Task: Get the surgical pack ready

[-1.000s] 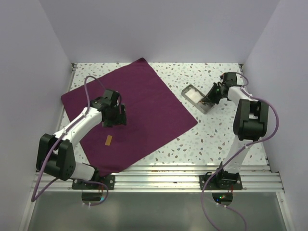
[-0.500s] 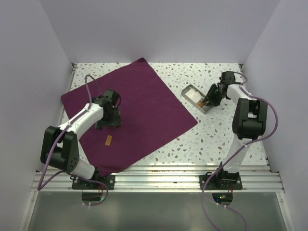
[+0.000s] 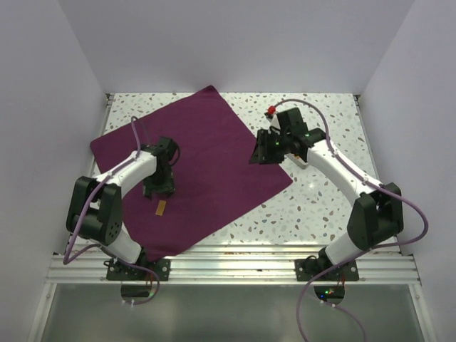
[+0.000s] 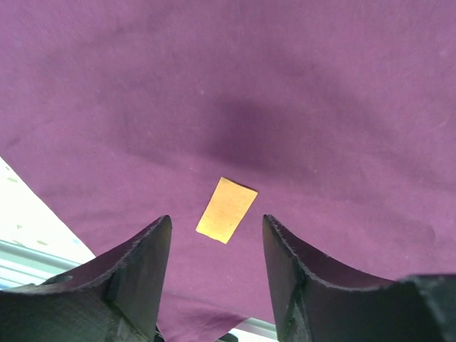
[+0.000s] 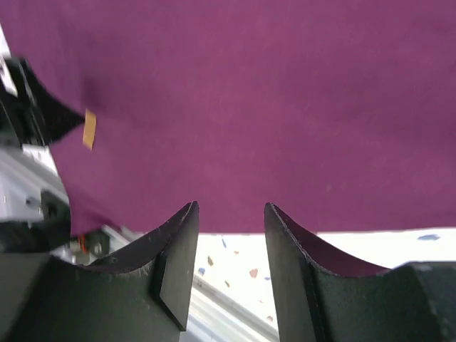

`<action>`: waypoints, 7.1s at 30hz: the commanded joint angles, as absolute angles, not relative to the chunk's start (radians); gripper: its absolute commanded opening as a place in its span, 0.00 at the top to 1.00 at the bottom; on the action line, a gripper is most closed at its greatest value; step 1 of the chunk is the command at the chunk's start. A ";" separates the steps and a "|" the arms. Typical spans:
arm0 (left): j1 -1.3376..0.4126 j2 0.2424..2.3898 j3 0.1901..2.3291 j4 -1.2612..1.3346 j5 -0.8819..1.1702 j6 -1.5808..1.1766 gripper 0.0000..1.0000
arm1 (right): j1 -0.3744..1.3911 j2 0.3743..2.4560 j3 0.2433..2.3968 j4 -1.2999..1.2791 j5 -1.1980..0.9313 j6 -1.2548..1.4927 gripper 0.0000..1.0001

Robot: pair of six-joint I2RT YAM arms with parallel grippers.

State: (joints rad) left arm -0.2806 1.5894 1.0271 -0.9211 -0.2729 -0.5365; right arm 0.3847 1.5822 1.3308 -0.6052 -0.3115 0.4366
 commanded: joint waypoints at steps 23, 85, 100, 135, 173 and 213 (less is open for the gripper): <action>-0.172 1.615 0.874 -0.761 -0.055 -0.462 0.55 | 0.400 1.448 1.160 -0.615 -0.422 0.391 0.58; -0.423 1.301 1.002 -0.715 0.288 -0.607 0.81 | 0.767 1.948 1.390 -0.106 -0.655 0.884 0.59; -0.423 1.328 1.023 -0.712 0.275 -0.603 0.77 | 0.779 1.954 1.388 -0.052 -0.696 0.885 0.96; -0.278 1.681 1.123 -0.693 0.273 -0.454 0.40 | 0.014 2.108 1.652 -0.466 -0.230 0.525 0.96; -0.425 1.982 1.232 -0.621 0.433 -0.491 0.46 | -0.092 2.005 1.460 -0.698 0.006 0.500 0.53; -0.505 1.959 1.250 -0.652 0.387 -0.522 0.46 | -0.150 1.914 1.541 -0.765 -0.103 0.542 1.00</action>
State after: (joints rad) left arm -0.4992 1.9938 1.3266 -0.6556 0.4702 -0.5171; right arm -0.2001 1.9938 1.4513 -0.7212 -0.1005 0.5739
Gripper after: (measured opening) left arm 0.536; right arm 0.025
